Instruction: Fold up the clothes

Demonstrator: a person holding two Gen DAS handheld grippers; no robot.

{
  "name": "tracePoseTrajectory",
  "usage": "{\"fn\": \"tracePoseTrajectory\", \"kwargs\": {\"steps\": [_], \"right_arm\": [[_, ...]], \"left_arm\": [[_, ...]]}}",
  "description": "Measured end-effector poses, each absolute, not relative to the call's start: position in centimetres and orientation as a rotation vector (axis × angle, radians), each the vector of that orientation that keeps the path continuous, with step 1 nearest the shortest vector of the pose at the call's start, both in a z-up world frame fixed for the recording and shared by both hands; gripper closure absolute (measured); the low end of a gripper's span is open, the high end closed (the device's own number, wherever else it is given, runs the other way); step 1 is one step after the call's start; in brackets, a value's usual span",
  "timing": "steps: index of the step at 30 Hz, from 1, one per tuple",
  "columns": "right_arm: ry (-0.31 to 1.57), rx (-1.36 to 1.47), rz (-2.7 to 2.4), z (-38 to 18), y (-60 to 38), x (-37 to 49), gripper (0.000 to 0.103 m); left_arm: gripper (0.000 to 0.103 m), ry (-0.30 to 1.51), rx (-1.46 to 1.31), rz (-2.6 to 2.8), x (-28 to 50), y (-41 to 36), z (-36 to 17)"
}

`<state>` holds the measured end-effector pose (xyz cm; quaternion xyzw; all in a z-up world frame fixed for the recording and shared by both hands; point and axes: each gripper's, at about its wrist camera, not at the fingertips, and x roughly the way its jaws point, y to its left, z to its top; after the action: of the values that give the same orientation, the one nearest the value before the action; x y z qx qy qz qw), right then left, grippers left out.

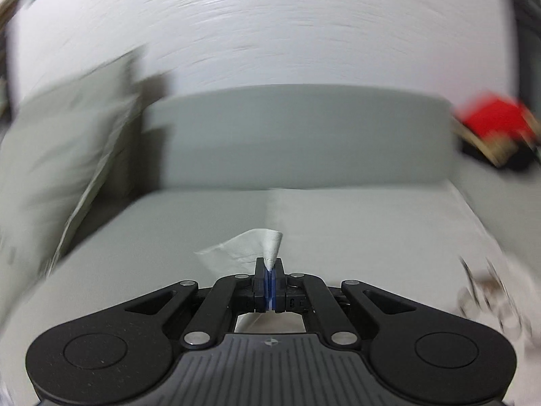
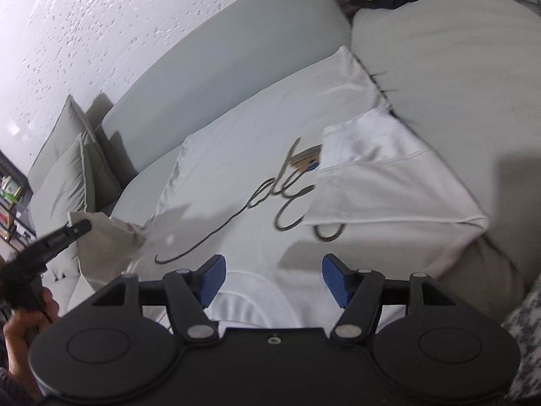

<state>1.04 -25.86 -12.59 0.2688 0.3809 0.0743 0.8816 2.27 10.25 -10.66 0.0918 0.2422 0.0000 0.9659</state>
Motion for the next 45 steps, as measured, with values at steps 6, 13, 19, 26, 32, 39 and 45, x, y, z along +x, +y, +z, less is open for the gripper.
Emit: {"fn": "tracePoseTrajectory", "kwargs": {"steps": [6,13,19,26,32,39,45], "right_arm": [[0.8,0.59,0.145,-13.1,-26.6,1.2,0.036],[0.779,0.625,0.158,-13.1,-27.4,0.7,0.032],[0.741,0.689,0.188,-14.3,-28.7,0.3,0.032],[0.714,0.707,0.206,-14.7,-29.3,-0.2,0.032],[0.707,0.739,0.202,-14.8,-29.7,-0.6,0.032],[0.714,0.679,0.181,-14.2,-29.2,-0.7,0.031],[0.656,0.582,0.15,-11.3,-30.6,0.8,0.027]], "left_arm": [[0.085,0.617,0.585,-0.216,-0.3,4.3,-15.5],[0.044,0.644,0.019,-0.106,-1.9,15.0,-11.0],[0.06,0.824,-0.558,0.073,-0.3,24.8,-13.3],[0.062,0.912,-0.599,0.004,1.5,23.5,-14.5],[0.101,0.934,-0.543,0.091,1.8,22.4,-14.8],[0.098,0.869,-0.314,0.206,0.0,20.2,-13.2],[0.083,0.611,-0.121,0.213,0.6,17.9,-10.6]]}}
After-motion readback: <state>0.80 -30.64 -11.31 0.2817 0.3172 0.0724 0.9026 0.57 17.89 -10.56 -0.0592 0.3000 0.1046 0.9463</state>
